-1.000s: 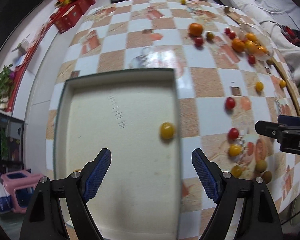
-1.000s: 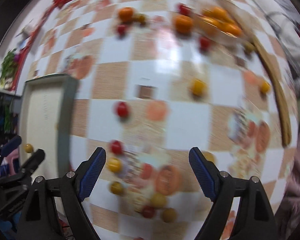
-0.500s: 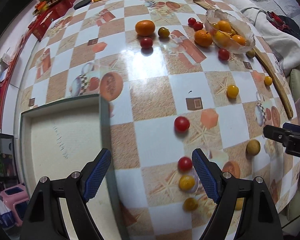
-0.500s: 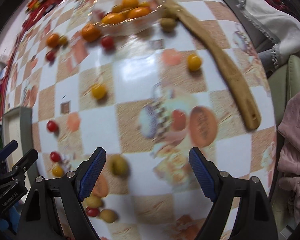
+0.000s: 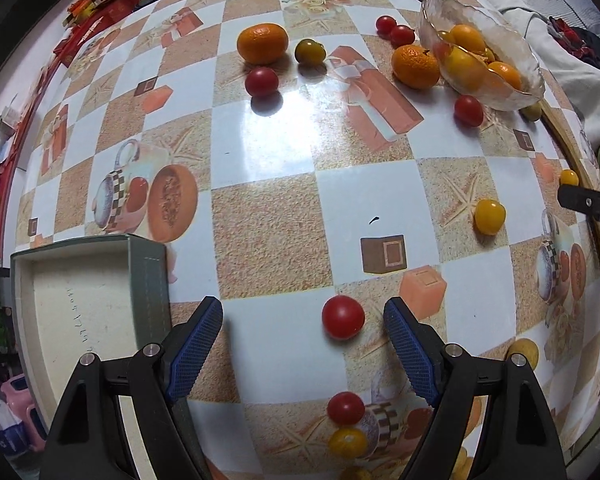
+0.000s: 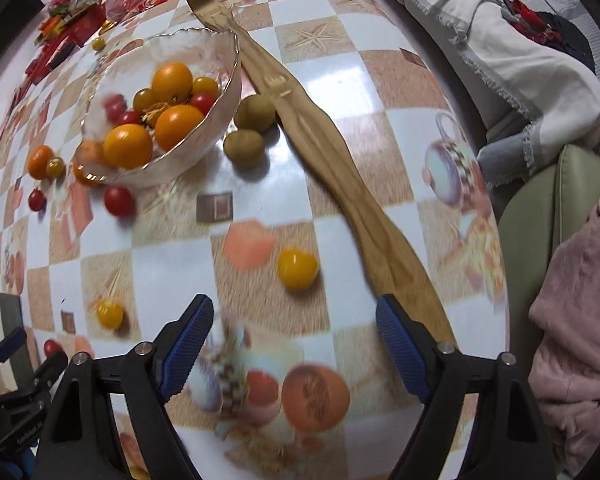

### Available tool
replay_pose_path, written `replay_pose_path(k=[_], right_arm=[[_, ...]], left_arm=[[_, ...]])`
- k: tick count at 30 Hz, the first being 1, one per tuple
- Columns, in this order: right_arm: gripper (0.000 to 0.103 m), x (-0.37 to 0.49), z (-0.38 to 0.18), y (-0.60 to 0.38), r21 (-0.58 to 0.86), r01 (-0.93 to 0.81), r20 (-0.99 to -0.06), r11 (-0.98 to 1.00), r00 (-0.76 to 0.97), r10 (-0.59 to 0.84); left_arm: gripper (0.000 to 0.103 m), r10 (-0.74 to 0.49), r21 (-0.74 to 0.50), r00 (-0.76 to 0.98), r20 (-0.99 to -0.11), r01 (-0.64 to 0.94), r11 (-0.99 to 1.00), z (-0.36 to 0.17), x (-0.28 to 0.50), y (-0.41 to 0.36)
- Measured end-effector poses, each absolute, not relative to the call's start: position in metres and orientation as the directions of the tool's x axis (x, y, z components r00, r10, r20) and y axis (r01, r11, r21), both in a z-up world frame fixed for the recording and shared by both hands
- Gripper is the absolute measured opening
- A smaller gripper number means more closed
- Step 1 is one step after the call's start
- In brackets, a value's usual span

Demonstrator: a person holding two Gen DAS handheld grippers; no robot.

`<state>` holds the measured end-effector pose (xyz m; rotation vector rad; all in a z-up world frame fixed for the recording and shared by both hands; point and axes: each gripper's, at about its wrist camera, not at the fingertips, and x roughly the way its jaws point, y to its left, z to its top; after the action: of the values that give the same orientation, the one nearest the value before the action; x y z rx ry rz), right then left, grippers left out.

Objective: Organize fruits
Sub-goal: 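Grasp a red cherry tomato with left tool while right tool grasps a yellow cherry tomato, then carry both tomatoes into the white tray and open both tools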

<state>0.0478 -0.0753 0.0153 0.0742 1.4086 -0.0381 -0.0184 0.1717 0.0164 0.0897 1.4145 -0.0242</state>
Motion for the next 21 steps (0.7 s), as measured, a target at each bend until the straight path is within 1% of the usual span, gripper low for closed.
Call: replay_pose_path(k=[1,2,3,6,7,8,9,10,11,12,13,14,17,21], right_arm=[[0.077,0.054,0.013,-0.074,0.031,0.066,-0.987,0.997,0.16,0.02],[0.071,0.06,0.009,-0.072,0.036,0.062,-0.987,0.997,0.159,0.026],[0.066,0.062,0.008,-0.071,0.038,0.057,-0.987,0.998,0.157,0.028],[0.064,0.067,0.003,-0.06,0.008,0.032,-0.986,0.999,0.167,0.002],[0.063,0.066,0.003,-0.058,-0.002,0.023,-0.985,1.0,0.172,-0.006],[0.058,0.066,0.002,-0.057,-0.001,0.015,-0.984,1.0,0.18,-0.004],[0.047,0.067,0.004,-0.052,0.001,0.008,-0.983,1.0,0.184,-0.001],[0.038,0.067,0.006,-0.049,-0.002,-0.001,-0.982,1.0,0.19,-0.002],[0.021,0.068,0.007,-0.046,0.003,-0.012,-0.981,1.0,0.192,0.005],[0.022,0.065,0.008,-0.048,0.009,-0.013,-0.982,1.0,0.188,0.011],[0.022,0.062,0.01,-0.048,0.022,-0.008,-0.983,1.0,0.183,0.023],[0.022,0.055,0.013,-0.048,0.041,0.002,-0.982,0.999,0.182,0.04],[0.022,0.045,0.02,-0.051,0.093,0.022,-0.978,0.995,0.189,0.087],[0.022,0.024,0.028,-0.051,0.144,0.027,-0.972,0.989,0.192,0.137]], left_arm=[[0.084,0.041,0.052,0.153,-0.987,0.069,0.996,0.015,-0.018,0.17],[0.081,0.043,0.054,0.151,-0.988,0.068,0.996,0.014,-0.017,0.171],[0.074,0.046,0.057,0.149,-0.988,0.067,0.996,0.013,-0.018,0.17],[0.072,0.046,0.055,0.149,-0.988,0.058,0.997,0.013,-0.018,0.168],[0.07,0.043,0.052,0.15,-0.988,0.058,0.997,0.013,-0.019,0.168],[0.063,0.032,0.041,0.15,-0.988,0.059,0.997,0.013,-0.02,0.166],[0.054,0.019,0.029,0.15,-0.988,0.065,0.997,0.014,-0.021,0.164],[0.048,0.002,0.013,0.152,-0.988,0.075,0.997,0.015,-0.022,0.162],[0.038,-0.011,0.002,0.155,-0.988,0.087,0.996,0.016,-0.024,0.157],[0.028,-0.019,-0.003,0.159,-0.987,0.099,0.995,0.017,-0.025,0.153],[0.024,-0.028,-0.01,0.161,-0.987,0.108,0.994,0.018,-0.027,0.15],[0.022,-0.042,-0.025,0.158,-0.987,0.11,0.994,0.018,-0.028,0.149],[0.022,-0.121,-0.111,0.146,-0.982,0.078,0.991,0.023,-0.029,0.156],[0.022,-0.15,-0.14,0.167,-0.974,0.071,0.988,0.034,-0.033,0.164]])
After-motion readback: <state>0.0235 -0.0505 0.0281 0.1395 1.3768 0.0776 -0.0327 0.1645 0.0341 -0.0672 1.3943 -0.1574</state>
